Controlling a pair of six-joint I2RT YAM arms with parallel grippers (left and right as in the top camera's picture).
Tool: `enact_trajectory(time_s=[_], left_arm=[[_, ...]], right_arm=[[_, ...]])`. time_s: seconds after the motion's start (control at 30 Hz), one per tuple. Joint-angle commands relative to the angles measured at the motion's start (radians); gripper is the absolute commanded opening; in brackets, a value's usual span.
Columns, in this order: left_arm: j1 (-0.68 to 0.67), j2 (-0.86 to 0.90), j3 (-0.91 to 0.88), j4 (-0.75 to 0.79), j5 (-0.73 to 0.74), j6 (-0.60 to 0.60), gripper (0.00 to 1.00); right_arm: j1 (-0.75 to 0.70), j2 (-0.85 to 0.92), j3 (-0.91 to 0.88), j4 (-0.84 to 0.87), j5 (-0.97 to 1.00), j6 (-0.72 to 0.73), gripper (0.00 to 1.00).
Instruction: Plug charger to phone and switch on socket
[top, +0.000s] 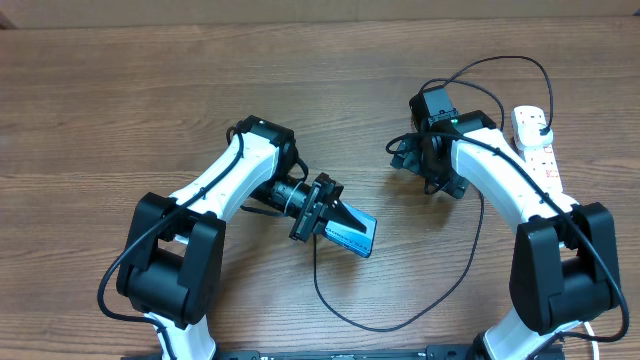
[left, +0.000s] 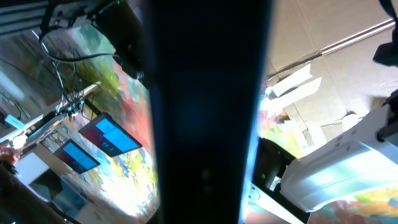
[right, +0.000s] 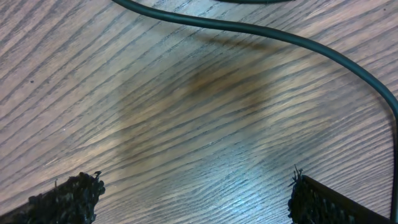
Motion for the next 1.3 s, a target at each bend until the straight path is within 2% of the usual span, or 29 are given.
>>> enact_trajectory(time_s=[0.0,0.2,0.57,0.87,1.27], left_arm=[[0.0,-0.037,0.008,0.036,0.011,-0.099,0.04],[0.0,-0.037,0.008,0.058,-0.052,-0.163,0.04],[-0.003,-0.037,0.008,0.122,-0.048,-0.208,0.04],[-0.056,-0.037,0.008,0.253,-0.047,-0.359,0.04],[-0.08,-0.037,0.008,0.266,-0.052,-0.356,0.04]], right_arm=[[-0.002,-0.032,0.001,0.005,0.0,0.004,1.0],[-0.002,-0.032,0.001,0.005,0.0,0.004,1.0],[-0.002,-0.032,0.001,0.005,0.0,0.004,1.0],[-0.002,-0.032,0.001,0.005,0.0,0.004,1.0],[-0.002,-0.032,0.001,0.005,0.0,0.005,1.0]])
